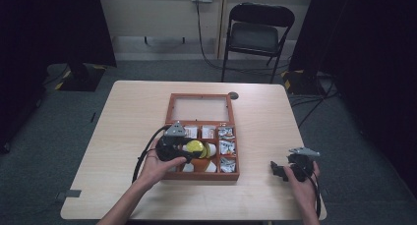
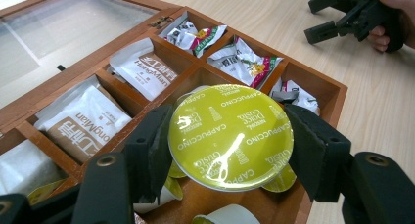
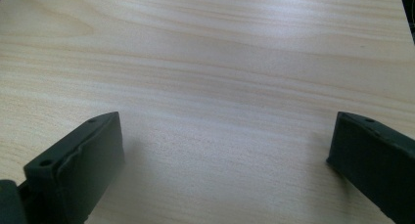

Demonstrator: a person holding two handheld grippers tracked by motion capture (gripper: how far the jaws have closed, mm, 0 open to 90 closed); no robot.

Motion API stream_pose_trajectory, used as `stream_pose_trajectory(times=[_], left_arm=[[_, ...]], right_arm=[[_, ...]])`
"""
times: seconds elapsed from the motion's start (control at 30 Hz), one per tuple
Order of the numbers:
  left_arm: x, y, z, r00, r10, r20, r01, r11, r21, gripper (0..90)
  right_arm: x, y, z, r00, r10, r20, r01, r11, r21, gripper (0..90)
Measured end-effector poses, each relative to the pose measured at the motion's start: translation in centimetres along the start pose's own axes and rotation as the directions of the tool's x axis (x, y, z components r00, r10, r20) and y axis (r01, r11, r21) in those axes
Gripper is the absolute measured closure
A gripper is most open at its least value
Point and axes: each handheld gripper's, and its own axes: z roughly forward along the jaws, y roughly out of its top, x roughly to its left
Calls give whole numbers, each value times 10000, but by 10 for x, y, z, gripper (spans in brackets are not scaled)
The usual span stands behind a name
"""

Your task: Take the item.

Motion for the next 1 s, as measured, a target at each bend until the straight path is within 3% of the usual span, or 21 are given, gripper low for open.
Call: stream_pose_trajectory(times=[1.0], left_arm=[[14, 3, -23, 9989, -245, -394, 227, 9987, -461, 380]], right_arm=[[0, 0, 0, 10000, -5, -2, 5, 10000, -1, 0]])
